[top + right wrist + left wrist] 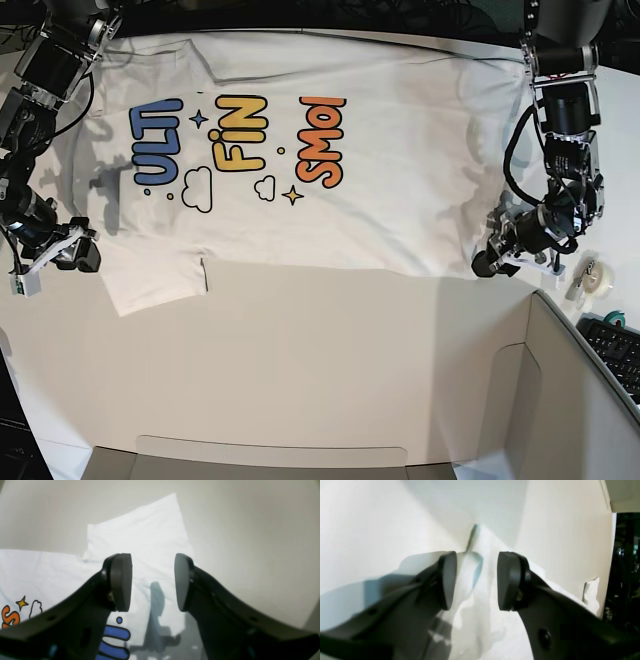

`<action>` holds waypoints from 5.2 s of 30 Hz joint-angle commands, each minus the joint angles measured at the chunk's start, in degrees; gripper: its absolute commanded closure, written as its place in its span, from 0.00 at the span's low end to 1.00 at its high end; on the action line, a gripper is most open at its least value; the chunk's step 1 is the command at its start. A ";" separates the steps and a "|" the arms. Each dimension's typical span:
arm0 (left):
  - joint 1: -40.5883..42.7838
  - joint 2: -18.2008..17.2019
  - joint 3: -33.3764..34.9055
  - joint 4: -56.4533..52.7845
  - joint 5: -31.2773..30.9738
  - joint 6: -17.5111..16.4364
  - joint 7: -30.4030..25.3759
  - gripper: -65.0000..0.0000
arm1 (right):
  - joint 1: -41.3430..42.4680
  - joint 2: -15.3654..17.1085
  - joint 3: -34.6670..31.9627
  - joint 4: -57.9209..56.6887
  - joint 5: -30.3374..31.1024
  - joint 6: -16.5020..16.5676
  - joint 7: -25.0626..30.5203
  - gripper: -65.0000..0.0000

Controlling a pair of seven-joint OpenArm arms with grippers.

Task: Layout the t-shirt on the table in an organized manner, then fold the t-shirt properly
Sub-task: 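Lower both grippers onto the hem corners and pinch the fabric, then lift the hem with both grippers and fold it toward the collar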

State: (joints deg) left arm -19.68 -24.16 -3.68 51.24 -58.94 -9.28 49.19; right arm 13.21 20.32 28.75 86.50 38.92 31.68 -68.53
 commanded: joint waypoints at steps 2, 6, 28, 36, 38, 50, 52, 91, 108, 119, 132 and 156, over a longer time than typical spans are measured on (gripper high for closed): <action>-0.41 -0.41 1.00 0.14 1.31 0.71 1.14 0.59 | 1.34 1.18 0.39 1.11 0.86 1.15 1.24 0.60; -0.49 -0.32 2.06 0.14 1.22 0.71 1.05 0.59 | 1.34 1.00 0.39 1.11 0.86 1.15 1.24 0.60; -0.41 -0.58 9.97 0.14 1.22 0.53 1.67 0.65 | 0.90 0.74 0.30 0.93 0.86 1.15 1.24 0.60; -0.49 -0.58 11.29 0.23 1.22 0.53 1.67 0.67 | 0.90 0.65 0.13 0.84 0.78 1.15 1.24 0.60; -0.49 -0.58 10.94 0.23 1.22 0.53 1.23 0.75 | 0.81 0.65 0.13 0.84 0.78 1.15 1.24 0.60; -0.49 -0.58 11.11 0.32 1.22 0.53 1.14 1.00 | 7.93 2.76 -0.14 -12.08 0.60 1.94 1.32 0.60; -0.49 -0.67 11.11 0.32 1.22 0.53 1.14 1.00 | 10.66 3.90 -0.93 -17.88 0.60 5.64 1.32 0.60; 0.03 -0.67 11.29 0.32 1.22 0.53 1.67 1.00 | 18.83 2.67 -5.15 -46.63 -8.19 8.32 14.07 0.61; 0.12 -0.58 11.20 7.09 1.05 0.53 1.76 1.00 | 18.13 2.32 -10.34 -46.02 -9.42 8.32 16.44 1.00; 4.25 -1.64 10.76 18.43 1.05 0.53 1.76 1.00 | 14.35 2.32 -10.34 -35.03 -9.42 8.32 16.44 1.00; 14.19 -1.73 0.65 36.62 0.96 0.53 1.84 1.00 | 4.06 2.32 -10.25 -13.93 -3.09 8.32 16.53 1.00; 29.13 -3.49 -13.33 50.69 1.14 0.62 11.87 1.00 | -18.97 2.85 1.36 11.13 -2.83 8.32 16.36 1.00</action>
State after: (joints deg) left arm 10.02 -26.55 -16.16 100.97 -57.34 -8.58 62.04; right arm -6.20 22.02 29.43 96.60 35.29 39.24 -53.67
